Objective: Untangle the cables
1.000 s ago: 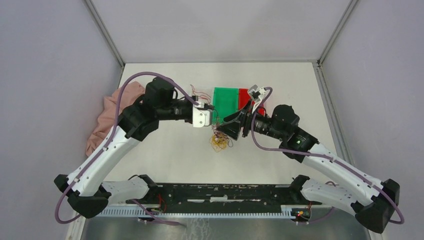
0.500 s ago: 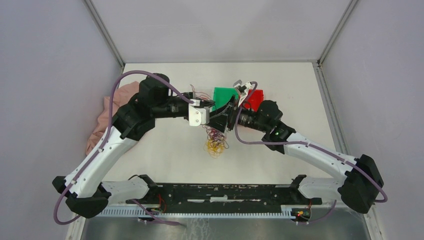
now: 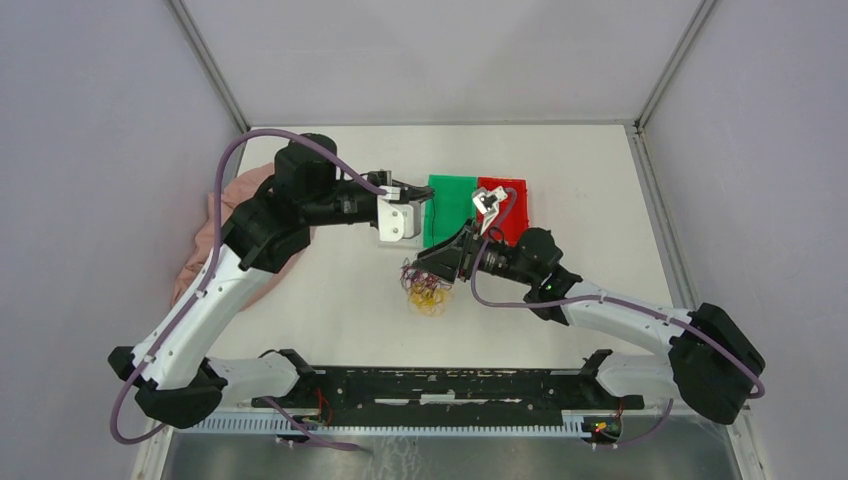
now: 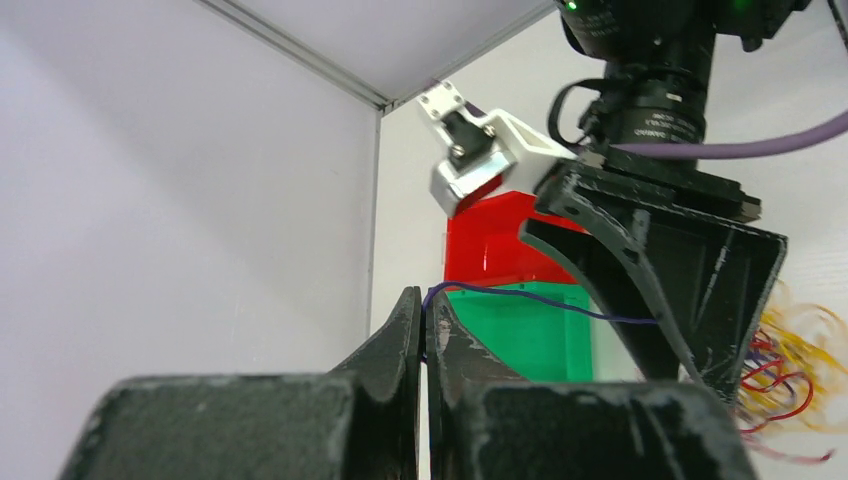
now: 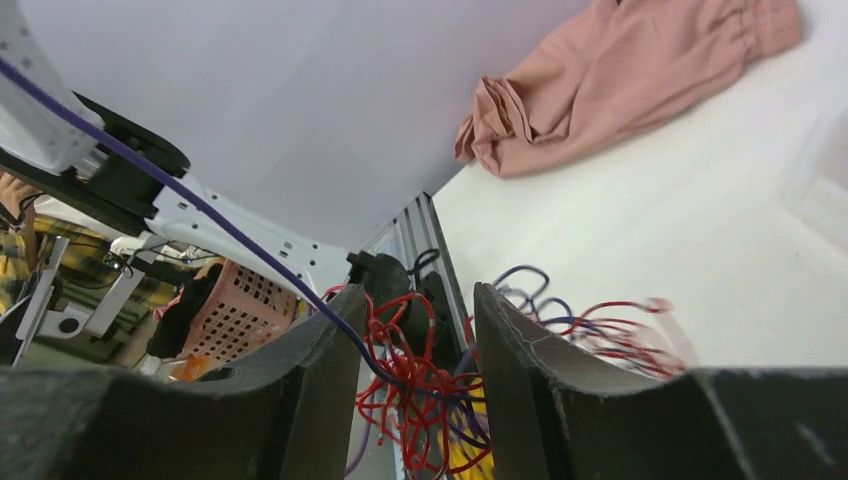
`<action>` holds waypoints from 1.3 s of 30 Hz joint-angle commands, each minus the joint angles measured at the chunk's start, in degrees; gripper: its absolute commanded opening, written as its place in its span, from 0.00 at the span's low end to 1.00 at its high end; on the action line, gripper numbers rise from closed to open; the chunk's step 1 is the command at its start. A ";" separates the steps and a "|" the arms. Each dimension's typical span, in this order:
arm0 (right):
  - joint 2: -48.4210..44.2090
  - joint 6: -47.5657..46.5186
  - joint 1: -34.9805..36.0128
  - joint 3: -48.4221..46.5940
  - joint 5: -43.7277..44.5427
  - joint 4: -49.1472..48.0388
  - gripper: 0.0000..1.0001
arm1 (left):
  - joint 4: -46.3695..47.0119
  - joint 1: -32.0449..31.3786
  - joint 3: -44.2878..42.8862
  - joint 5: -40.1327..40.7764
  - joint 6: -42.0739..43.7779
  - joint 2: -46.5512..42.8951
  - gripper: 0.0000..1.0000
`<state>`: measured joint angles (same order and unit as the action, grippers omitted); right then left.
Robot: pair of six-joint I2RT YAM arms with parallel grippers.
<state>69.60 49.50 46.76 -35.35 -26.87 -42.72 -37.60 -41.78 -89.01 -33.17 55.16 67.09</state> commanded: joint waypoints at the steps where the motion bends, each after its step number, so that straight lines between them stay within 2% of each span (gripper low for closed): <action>1: 1.23 1.82 0.32 1.75 -0.73 -5.71 0.50 | 2.09 -0.46 -4.70 -1.08 -0.52 1.05 0.03; 9: 7.71 2.08 0.56 1.80 -3.49 -6.56 0.50 | 2.88 -0.63 -8.26 0.14 -0.57 2.18 0.03; 23: 9.19 -4.93 1.36 3.79 2.74 3.76 0.63 | 8.50 -0.83 -22.22 2.24 1.40 7.43 0.03; 35: 7.73 -6.74 1.58 7.09 11.04 7.80 0.65 | 27.12 -0.91 -24.65 8.65 4.26 8.09 0.03; 39: 8.01 -6.44 1.58 7.80 12.72 8.37 0.63 | 30.70 -0.93 -26.38 9.22 4.37 8.74 0.03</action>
<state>78.43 43.66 48.01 -28.29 -17.28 -34.94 -18.20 -42.41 -111.28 -26.37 56.73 75.64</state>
